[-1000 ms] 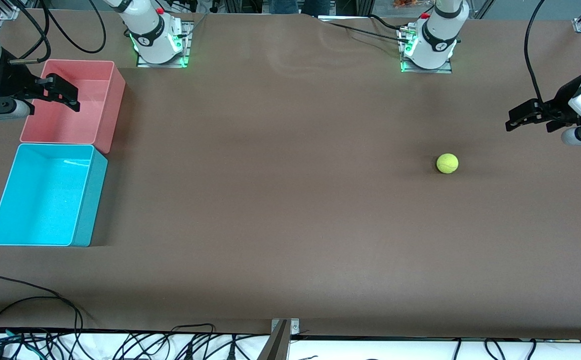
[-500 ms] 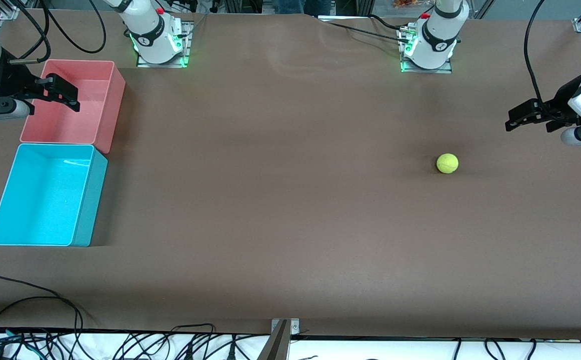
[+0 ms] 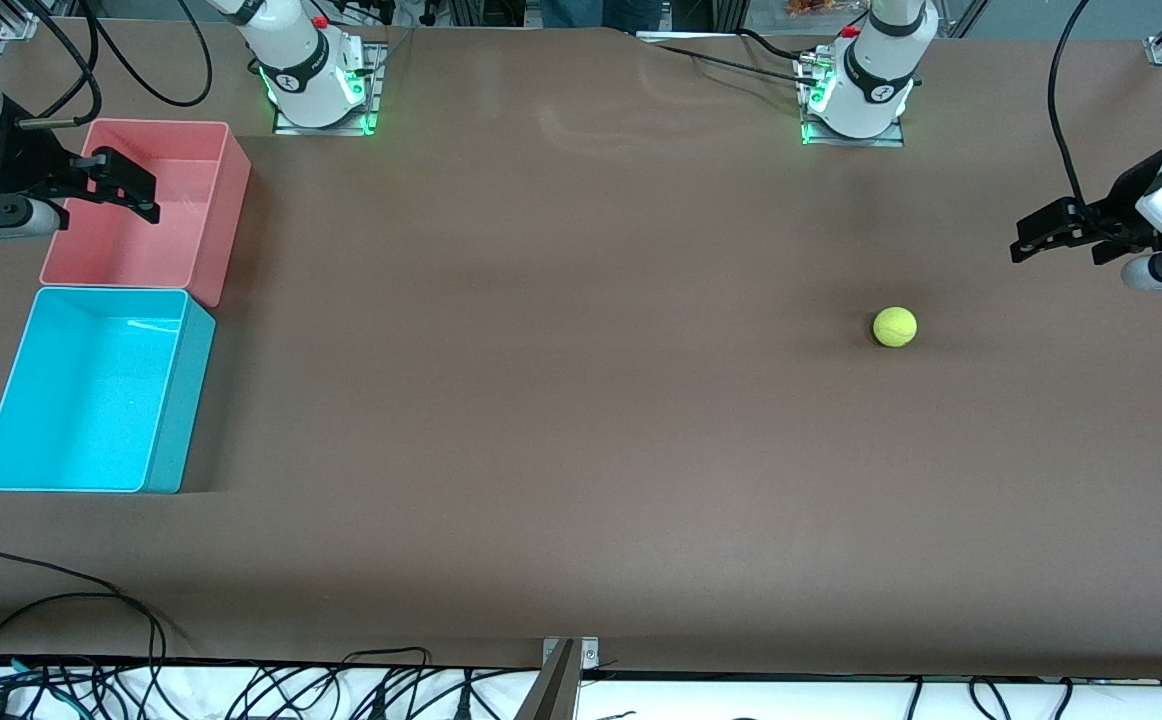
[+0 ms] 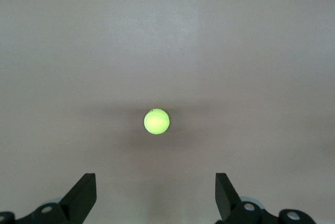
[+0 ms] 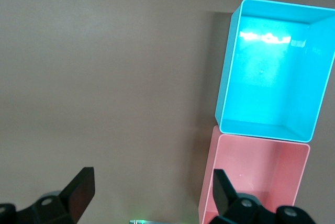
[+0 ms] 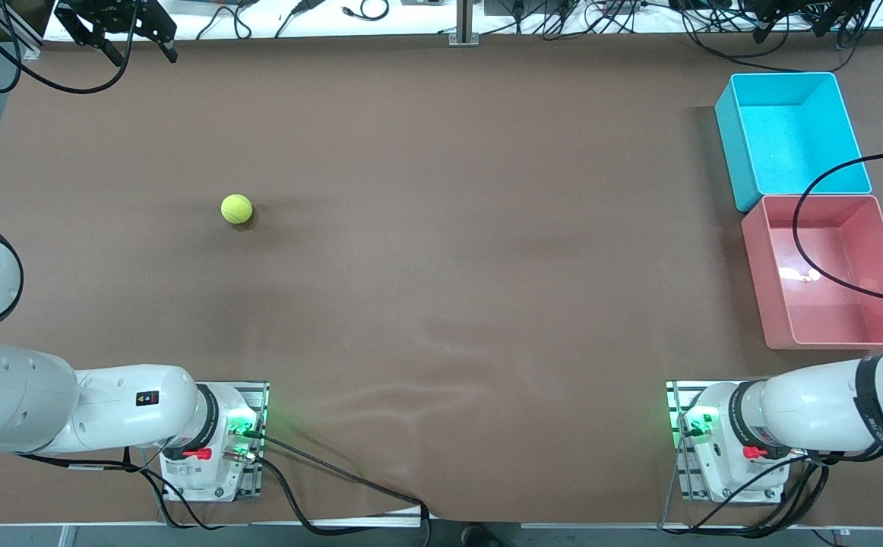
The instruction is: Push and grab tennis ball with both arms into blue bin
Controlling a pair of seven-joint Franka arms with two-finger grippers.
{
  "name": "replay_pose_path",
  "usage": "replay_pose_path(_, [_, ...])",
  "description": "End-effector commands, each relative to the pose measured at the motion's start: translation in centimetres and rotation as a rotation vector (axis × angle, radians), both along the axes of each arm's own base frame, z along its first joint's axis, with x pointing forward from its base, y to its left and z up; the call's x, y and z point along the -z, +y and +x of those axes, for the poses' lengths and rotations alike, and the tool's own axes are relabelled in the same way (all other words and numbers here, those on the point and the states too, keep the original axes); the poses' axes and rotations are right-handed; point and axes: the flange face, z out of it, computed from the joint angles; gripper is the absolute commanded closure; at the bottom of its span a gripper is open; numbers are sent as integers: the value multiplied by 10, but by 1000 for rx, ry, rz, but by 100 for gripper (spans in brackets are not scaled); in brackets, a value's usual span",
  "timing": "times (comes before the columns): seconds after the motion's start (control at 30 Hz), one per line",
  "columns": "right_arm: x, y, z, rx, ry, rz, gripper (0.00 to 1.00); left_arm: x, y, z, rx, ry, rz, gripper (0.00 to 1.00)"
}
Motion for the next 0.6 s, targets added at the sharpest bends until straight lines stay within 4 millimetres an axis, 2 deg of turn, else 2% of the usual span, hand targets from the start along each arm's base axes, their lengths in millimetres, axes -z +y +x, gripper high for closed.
replay_pose_path(0.0, [-8, 0, -3, 3, -4, -1, 0, -5, -1, -2, 6, -16, -12, 0])
replay_pose_path(0.57, [-7, 4, -7, -5, 20, -4, 0, -5, -1, -2, 6, -16, -12, 0])
